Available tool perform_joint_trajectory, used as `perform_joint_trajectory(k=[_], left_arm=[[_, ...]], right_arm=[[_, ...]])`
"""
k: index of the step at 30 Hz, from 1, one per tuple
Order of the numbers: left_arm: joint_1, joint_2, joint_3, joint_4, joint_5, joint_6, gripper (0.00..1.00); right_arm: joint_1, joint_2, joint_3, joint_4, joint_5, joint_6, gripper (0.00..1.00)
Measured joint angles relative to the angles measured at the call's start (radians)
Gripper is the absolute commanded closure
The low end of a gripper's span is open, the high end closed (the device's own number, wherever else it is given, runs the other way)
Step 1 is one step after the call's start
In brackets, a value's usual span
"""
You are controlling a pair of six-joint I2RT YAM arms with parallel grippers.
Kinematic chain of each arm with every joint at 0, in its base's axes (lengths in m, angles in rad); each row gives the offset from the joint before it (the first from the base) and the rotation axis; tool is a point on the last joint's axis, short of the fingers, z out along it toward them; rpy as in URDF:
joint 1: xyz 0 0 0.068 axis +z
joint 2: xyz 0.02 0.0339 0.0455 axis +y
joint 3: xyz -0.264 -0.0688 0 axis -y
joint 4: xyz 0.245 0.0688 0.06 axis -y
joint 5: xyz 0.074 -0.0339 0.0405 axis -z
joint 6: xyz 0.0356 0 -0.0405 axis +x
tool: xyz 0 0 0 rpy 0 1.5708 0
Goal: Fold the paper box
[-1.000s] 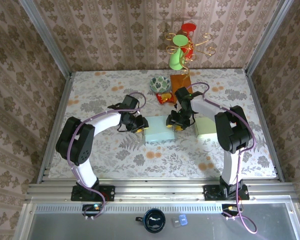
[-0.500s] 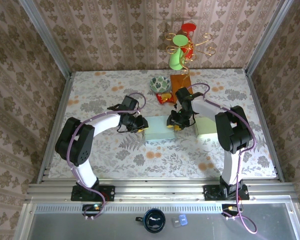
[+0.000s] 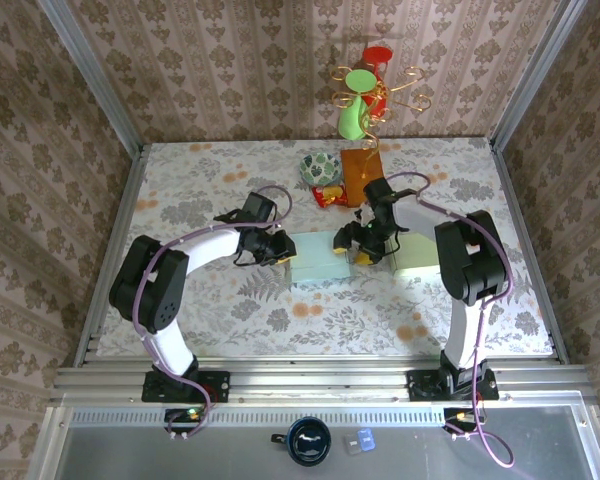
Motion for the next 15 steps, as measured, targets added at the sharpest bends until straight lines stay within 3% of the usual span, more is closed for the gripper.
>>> perform_joint_trajectory(k=[3, 15], left_arm=[[0.001, -0.006, -0.012, 0.016, 0.002, 0.004, 0.85], [0.035, -0.026, -0.077, 0.101, 0.056, 0.015, 0.87]], right_arm=[[-0.017, 0.0, 0.0, 0.029, -0.049, -0.008, 0.28], [-0.023, 0.002, -0.012, 0.098, -0.162, -0.031, 0.27]])
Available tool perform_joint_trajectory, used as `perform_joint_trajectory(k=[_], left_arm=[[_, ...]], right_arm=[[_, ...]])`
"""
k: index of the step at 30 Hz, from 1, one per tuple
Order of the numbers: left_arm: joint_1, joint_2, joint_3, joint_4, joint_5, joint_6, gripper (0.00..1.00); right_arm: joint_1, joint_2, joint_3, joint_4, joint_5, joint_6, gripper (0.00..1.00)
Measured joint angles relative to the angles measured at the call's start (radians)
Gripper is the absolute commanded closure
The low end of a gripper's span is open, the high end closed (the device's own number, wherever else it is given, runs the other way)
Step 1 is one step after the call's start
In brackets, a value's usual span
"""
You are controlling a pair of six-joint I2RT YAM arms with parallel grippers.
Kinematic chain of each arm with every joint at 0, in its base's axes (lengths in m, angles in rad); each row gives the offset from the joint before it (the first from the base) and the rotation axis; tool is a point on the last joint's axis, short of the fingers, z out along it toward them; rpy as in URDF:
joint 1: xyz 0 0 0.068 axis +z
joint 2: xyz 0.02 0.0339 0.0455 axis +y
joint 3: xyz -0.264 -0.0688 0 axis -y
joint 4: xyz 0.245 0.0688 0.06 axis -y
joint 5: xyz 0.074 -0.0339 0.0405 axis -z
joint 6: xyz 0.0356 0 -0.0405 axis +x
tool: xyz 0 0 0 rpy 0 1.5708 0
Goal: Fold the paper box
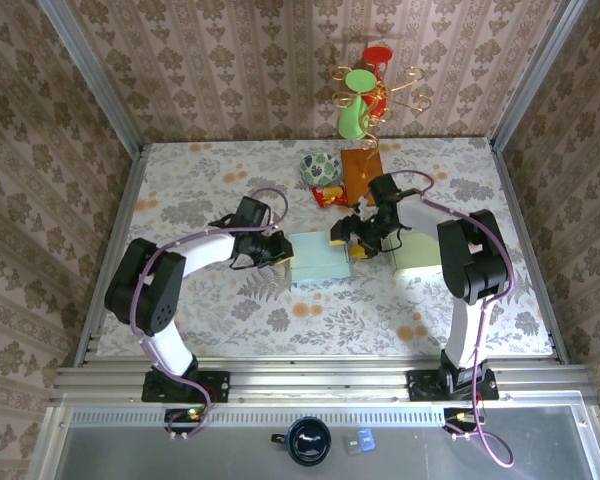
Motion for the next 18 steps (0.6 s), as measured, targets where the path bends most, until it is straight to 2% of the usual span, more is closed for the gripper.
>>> perform_joint_trajectory(k=[11, 18], left_arm=[[0.025, -0.017, -0.027, 0.014, 0.014, 0.021, 0.87], [0.025, -0.017, -0.028, 0.016, 0.016, 0.028, 0.87]], right_arm=[[0.0, 0.0, -0.031, 0.02, -0.018, -0.01, 0.26], [0.018, 0.0, -0.05, 0.108, -0.065, 0.043, 0.32]])
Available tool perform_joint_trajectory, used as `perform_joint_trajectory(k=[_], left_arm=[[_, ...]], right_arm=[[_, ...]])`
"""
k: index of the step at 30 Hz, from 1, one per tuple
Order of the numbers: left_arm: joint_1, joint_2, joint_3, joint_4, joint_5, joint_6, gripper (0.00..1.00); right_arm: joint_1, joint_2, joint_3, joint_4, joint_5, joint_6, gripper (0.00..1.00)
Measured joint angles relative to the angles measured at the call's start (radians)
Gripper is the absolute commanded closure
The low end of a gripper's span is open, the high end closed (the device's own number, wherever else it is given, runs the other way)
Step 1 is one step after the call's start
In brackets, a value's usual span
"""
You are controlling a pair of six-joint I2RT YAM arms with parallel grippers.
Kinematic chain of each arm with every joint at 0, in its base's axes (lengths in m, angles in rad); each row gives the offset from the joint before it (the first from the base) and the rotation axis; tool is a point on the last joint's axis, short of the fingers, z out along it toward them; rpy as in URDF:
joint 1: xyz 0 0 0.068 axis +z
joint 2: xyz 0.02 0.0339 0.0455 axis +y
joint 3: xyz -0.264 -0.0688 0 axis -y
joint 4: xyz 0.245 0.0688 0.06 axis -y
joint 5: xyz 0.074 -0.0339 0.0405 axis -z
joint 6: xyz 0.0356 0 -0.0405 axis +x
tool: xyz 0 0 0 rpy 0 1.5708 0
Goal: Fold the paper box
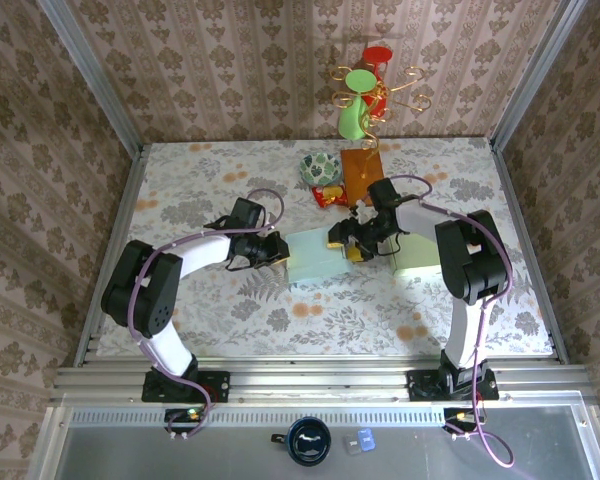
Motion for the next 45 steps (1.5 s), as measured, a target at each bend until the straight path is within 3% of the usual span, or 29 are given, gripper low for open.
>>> perform_joint_trajectory(k=[6, 12, 19, 24, 26, 30, 38, 45], left_arm=[[0.006, 0.0, 0.0, -0.004, 0.0, 0.004, 0.84], [0.007, -0.016, -0.005, -0.004, -0.038, 0.024, 0.77], [-0.044, -0.142, -0.039, -0.024, -0.174, 0.124, 0.69], [-0.139, -0.348, -0.067, 0.02, -0.226, 0.322, 0.52], [-0.159, -0.42, -0.084, 0.05, -0.203, 0.413, 0.44], [-0.206, -0.502, -0.083, 0.039, -0.151, 0.639, 0.38], [-0.308, -0.469, -0.017, -0.195, -0.14, 1.026, 0.33], [-0.323, -0.402, -0.011, -0.258, -0.259, 1.165, 0.32]], right_arm=[[0.013, -0.001, -0.02, 0.103, -0.031, 0.094, 0.45], [0.014, -0.014, -0.046, 0.175, -0.068, 0.179, 0.51], [0.019, -0.041, -0.054, 0.233, -0.096, 0.288, 0.55], [0.01, -0.081, -0.072, 0.233, -0.105, 0.367, 0.57], [0.003, -0.102, -0.095, 0.233, -0.106, 0.409, 0.56], [-0.01, -0.143, -0.146, 0.223, -0.114, 0.522, 0.57], [-0.014, -0.196, -0.209, 0.169, -0.172, 0.731, 0.58], [-0.019, -0.214, -0.236, 0.139, -0.226, 0.837, 0.59]])
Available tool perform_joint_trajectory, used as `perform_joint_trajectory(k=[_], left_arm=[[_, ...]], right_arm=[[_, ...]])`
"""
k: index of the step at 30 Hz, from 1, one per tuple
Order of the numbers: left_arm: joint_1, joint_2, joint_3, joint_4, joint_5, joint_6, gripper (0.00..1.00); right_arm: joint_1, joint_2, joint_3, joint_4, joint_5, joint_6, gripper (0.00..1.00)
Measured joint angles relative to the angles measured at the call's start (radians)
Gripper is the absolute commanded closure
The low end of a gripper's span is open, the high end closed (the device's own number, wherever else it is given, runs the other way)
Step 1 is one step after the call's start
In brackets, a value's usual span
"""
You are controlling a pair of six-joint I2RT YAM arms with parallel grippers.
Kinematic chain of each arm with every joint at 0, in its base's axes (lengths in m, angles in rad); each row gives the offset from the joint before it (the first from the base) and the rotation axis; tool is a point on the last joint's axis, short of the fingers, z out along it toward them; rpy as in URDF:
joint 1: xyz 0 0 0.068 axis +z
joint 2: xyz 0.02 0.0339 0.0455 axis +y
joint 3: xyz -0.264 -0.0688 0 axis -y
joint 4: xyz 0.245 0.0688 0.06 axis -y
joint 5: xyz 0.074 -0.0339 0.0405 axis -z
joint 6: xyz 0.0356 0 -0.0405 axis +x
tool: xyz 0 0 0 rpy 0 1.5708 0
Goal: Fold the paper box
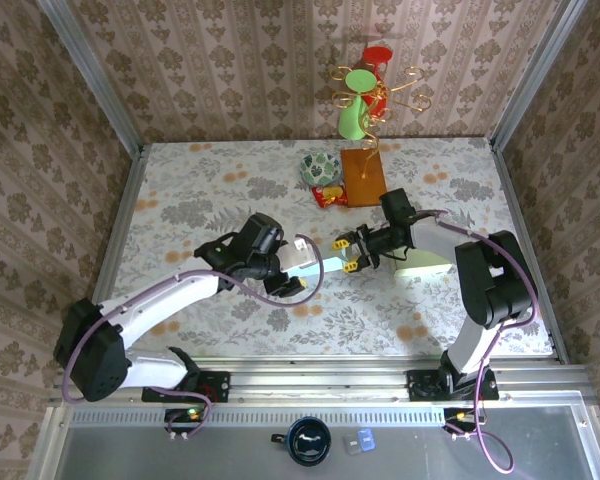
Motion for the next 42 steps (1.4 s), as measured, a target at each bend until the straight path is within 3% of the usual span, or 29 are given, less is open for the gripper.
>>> perform_joint_trajectory(k=[15, 29, 35, 42], left_arm=[[-0.056, 0.151, 0.0, 0.056, -0.175, 0.064, 0.33], [-0.057, 0.248, 0.084, 0.046, -0.156, 0.085, 0.55], [-0.054, 0.292, 0.162, -0.029, -0.126, 0.066, 0.58], [-0.028, 0.345, 0.254, -0.149, -0.073, 0.009, 0.58]], right_arm=[[-0.007, 0.002, -0.006, -0.1, -0.061, 0.008, 0.58], [-0.029, 0.046, 0.002, -0.113, -0.071, 0.016, 0.4], [-0.047, 0.046, 0.017, -0.098, -0.072, 0.045, 0.3], [-0.095, 0.02, 0.035, -0.112, -0.027, 0.045, 0.29]])
